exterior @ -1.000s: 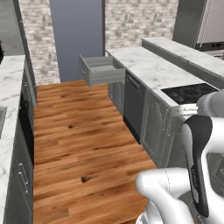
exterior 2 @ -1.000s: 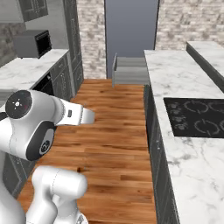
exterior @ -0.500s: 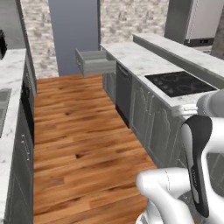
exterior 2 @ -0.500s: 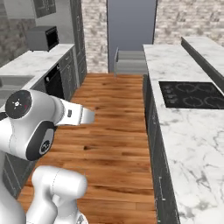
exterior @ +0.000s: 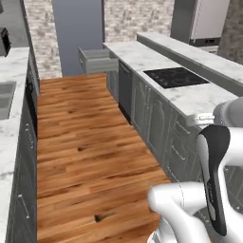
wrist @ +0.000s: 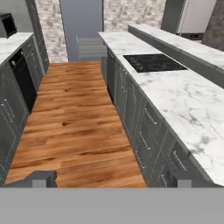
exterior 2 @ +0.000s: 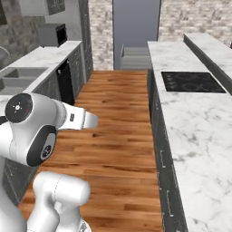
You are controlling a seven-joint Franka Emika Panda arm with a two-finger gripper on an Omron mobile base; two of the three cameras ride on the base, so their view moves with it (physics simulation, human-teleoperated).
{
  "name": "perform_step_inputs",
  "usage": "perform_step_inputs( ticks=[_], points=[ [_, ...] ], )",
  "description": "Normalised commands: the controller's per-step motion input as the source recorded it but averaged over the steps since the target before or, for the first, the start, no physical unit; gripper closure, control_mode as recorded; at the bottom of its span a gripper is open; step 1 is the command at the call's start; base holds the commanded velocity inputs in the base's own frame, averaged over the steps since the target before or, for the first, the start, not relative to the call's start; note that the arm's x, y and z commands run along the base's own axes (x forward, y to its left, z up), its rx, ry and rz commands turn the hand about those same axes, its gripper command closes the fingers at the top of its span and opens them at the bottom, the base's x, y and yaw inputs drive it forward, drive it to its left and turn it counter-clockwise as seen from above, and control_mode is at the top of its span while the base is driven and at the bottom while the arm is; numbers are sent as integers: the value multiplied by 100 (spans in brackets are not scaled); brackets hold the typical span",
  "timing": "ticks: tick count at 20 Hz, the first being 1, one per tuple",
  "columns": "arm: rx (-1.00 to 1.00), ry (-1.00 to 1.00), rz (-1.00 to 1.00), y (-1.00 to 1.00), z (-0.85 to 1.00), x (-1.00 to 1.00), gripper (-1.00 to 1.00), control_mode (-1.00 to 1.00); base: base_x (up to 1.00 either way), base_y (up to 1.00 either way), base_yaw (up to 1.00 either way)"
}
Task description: Pick up the metallic utensils from the counter and place them in the open drawer. Make sure not to pick up any wooden utensils.
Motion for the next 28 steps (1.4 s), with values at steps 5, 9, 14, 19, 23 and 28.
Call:
perform_step_inputs(
  ticks=[5, 9, 14, 19, 23, 28],
  points=[
    [0, 0, 0, 0, 0, 0, -100, 100, -100, 0, 0],
    [0, 0, 0, 0, 0, 0, -100, 100, -100, 0, 0],
    [0, 0, 0, 0, 0, 0, -100, 100, -100, 0, 0],
    [0, 0, 0, 0, 0, 0, -100, 100, -100, 0, 0],
    [0, 0, 0, 0, 0, 0, -100, 100, -90, -58, 0],
    [0, 0, 0, 0, 0, 0, -100, 100, -14, -100, 0]
  ],
)
